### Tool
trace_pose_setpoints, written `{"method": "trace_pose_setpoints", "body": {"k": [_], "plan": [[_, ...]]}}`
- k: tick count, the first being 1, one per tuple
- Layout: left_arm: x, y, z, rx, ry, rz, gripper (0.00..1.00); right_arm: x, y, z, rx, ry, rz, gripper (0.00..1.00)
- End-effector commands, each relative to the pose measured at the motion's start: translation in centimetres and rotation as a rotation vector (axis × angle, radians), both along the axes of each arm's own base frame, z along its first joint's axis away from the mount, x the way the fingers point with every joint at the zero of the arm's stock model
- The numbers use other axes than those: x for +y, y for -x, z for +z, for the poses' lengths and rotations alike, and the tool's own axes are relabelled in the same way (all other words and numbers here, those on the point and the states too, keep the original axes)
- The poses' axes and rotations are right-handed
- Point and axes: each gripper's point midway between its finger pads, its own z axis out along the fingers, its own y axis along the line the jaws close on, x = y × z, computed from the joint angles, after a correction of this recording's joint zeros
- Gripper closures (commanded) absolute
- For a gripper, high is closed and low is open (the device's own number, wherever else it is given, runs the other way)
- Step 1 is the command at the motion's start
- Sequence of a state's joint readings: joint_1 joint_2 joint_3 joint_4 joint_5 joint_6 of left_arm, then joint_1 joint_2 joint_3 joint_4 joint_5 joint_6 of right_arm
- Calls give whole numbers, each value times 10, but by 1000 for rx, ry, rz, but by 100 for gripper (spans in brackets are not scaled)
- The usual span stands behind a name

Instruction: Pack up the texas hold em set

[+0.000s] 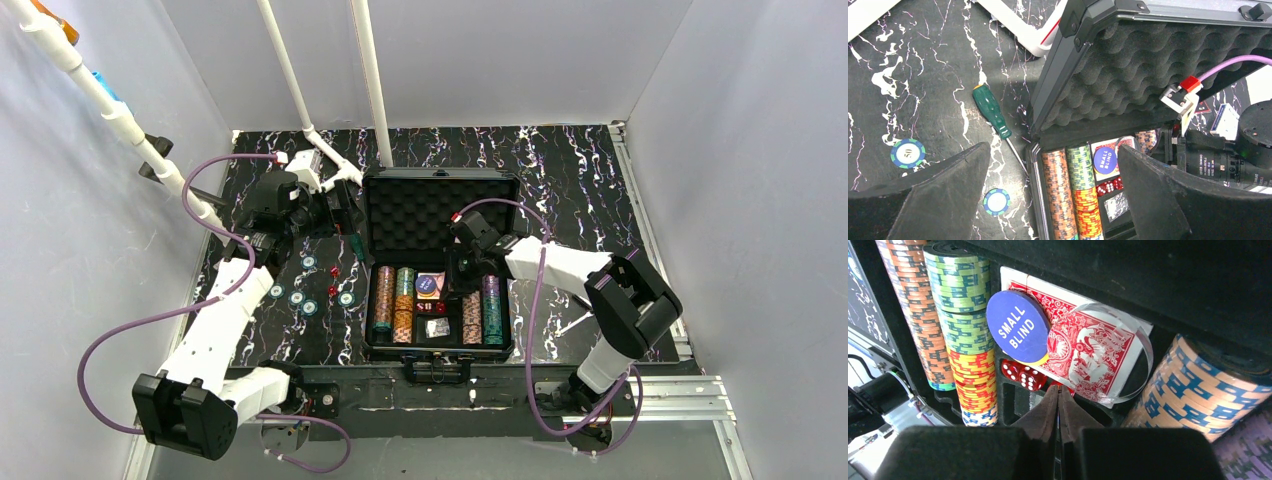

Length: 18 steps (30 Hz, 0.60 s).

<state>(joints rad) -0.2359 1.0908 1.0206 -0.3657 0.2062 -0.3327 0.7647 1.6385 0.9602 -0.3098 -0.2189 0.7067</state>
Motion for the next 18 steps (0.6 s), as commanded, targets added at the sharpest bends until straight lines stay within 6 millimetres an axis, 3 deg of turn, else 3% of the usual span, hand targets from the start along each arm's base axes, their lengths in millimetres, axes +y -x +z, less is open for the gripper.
{"method": "trace_pose_setpoints", "body": {"k": [1, 4, 8, 13, 18], "plan": [[-1, 0, 0, -4, -4, -10, 1, 5, -14, 6, -30, 1, -1, 92], [-2, 0, -1, 1, -3, -13, 1, 5, -14, 9, -23, 6, -2, 88], [-2, 0, -1, 1, -3, -11, 1, -4, -6, 17, -144, 84, 31, 69], [-4, 1, 1, 0, 10, -21, 1, -13, 9, 5, -192, 236, -15, 63], [-3, 1, 3, -8, 6, -15, 1, -13, 5, -3, -234, 304, -43, 56]]}}
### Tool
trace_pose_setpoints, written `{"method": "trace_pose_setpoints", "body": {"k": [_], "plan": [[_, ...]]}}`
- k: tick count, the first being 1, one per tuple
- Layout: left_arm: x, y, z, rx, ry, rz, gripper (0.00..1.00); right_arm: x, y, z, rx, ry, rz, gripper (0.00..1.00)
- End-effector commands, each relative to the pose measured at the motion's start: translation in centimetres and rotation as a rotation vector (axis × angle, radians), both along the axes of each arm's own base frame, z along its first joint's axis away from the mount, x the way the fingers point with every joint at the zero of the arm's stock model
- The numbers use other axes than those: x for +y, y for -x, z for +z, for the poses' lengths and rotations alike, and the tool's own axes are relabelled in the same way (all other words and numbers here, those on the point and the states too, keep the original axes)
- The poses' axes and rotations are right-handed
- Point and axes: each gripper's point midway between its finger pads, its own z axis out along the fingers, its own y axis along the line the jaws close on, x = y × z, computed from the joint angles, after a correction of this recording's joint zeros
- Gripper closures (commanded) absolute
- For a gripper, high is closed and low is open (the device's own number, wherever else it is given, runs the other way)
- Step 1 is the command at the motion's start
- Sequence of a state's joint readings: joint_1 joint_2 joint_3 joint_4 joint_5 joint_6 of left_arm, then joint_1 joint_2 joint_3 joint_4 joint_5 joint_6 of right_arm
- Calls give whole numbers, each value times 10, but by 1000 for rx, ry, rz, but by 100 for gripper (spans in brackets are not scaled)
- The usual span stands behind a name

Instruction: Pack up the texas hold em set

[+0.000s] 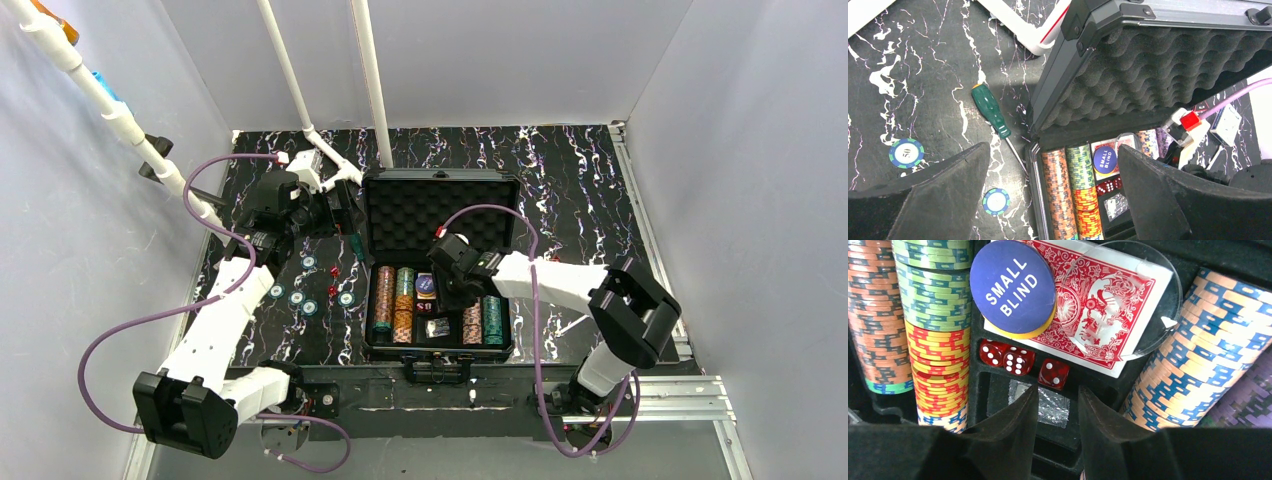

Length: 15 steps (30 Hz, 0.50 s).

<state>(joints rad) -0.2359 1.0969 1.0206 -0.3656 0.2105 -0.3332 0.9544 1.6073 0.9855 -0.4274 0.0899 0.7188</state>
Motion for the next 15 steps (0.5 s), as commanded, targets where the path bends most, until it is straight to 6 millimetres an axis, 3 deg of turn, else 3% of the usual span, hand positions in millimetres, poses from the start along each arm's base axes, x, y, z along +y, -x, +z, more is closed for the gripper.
{"method": "trace_pose_setpoints", "body": {"k": [1, 10, 15], "plan": [[-2, 2, 5, -15, 6, -13, 1, -8, -18, 1, -76, 83, -73, 56], [-2, 3, 7, -23, 5, -13, 0, 12, -15, 19, 2, 71, -58, 57], [-2, 3, 8, -26, 5, -13, 1, 8, -13, 11, 50, 138, -88, 62]]}}
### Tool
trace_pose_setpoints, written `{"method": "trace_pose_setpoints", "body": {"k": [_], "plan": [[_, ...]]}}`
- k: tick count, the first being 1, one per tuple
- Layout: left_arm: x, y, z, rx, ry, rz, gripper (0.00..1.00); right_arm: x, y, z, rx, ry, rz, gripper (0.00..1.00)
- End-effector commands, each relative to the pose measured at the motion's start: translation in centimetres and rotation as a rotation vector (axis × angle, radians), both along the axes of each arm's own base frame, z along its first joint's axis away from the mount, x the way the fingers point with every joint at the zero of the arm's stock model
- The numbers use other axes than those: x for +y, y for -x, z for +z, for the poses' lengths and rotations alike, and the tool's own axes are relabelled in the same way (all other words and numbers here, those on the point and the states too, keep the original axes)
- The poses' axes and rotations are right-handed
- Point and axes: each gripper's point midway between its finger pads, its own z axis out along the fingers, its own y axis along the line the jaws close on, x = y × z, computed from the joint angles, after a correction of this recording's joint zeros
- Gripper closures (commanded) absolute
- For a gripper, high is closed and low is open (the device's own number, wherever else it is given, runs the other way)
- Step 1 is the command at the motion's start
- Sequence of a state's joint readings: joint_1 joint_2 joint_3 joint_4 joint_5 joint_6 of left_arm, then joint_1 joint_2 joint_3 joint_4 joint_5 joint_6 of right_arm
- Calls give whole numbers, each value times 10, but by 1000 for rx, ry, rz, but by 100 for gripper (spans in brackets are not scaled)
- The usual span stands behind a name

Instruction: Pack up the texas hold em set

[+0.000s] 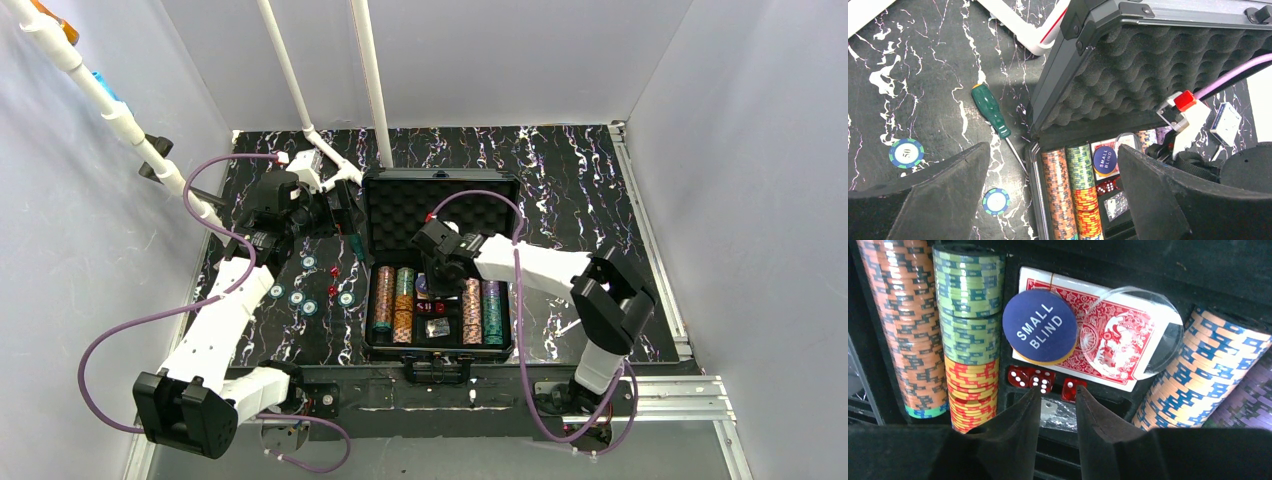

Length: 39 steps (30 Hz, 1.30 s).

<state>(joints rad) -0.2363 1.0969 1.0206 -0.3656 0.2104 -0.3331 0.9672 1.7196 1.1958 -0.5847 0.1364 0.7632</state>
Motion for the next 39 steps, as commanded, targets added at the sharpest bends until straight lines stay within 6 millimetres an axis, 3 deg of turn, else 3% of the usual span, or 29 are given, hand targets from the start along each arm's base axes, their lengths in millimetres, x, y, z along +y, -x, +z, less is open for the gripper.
{"method": "trace_pose_setpoints", "body": {"k": [1, 7, 17, 26, 29, 35, 39], "plan": [[-2, 3, 7, -26, 5, -12, 1, -12, 3, -5, 41, 87, -51, 63], [-3, 4, 7, -23, 4, -18, 1, -25, 2, -4, 56, 178, -98, 64], [-3, 4, 7, -25, 3, -17, 0, -6, 5, -6, 95, 113, -42, 64], [-3, 4, 8, -30, 2, -17, 1, -10, 5, -12, 102, 148, -56, 63], [-2, 4, 8, -30, 3, -16, 1, -12, -2, -13, 64, 156, -73, 69], [-3, 4, 9, -31, 2, -17, 1, -13, -10, -7, -27, 133, -89, 97], [-3, 4, 8, -30, 1, -17, 0, -14, -10, -1, -102, 98, -117, 99]]}}
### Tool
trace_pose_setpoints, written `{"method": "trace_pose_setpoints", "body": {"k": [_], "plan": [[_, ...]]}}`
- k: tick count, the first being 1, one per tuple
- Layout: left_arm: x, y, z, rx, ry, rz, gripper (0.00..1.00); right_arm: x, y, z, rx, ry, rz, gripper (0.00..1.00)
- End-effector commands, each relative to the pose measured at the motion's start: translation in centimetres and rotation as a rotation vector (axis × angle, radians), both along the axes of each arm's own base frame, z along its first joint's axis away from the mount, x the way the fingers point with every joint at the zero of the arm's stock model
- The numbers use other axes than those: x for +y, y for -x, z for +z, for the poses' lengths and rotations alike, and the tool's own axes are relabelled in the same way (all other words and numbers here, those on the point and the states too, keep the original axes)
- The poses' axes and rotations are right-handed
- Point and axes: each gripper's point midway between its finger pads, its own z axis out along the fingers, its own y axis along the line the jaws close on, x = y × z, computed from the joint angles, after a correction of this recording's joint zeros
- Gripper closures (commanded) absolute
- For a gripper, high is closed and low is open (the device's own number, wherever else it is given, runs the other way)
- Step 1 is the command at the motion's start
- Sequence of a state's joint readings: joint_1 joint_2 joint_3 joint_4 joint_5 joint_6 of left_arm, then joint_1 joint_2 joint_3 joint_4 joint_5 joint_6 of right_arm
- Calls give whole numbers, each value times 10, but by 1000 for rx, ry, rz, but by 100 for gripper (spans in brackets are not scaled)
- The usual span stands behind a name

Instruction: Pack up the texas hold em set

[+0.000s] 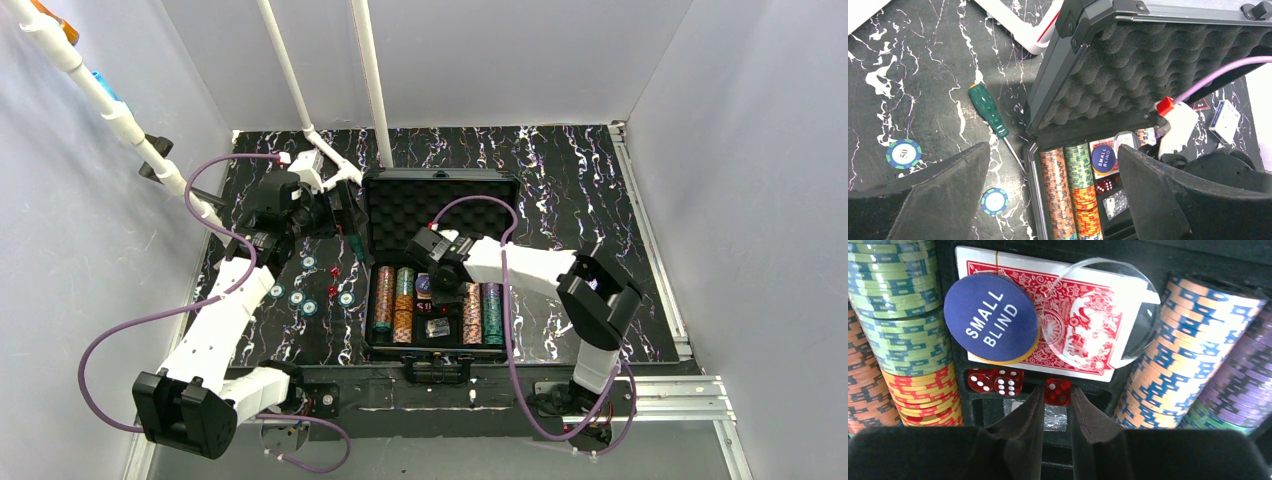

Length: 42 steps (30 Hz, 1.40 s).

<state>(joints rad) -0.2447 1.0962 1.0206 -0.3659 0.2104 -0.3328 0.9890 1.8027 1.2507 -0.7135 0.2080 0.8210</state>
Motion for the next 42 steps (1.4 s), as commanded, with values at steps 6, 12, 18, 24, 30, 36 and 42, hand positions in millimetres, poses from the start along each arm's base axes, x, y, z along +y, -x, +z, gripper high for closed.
{"method": "trace_pose_setpoints", "body": {"k": [6, 12, 18, 24, 30, 36, 42], "plan": [[-1, 3, 7, -24, 3, -9, 1, -3, -19, 28, -285, -88, -105, 99], [-2, 2, 5, -19, 5, -11, 1, -1, -20, 25, -397, -118, -167, 99], [-2, 2, 4, -16, 6, -12, 1, 0, -11, 7, -436, -70, -210, 99], [-3, 2, 4, -15, 10, -16, 1, 4, 1, 5, -471, -84, -201, 99], [-3, 3, 5, -20, 6, -14, 1, 2, 6, -8, -451, -47, -202, 99], [1, 3, 5, -33, -14, 1, 1, 13, 6, -9, -471, -71, -171, 99], [1, 3, 5, -32, -20, -2, 1, 25, 10, -4, -472, -100, -112, 94]]}}
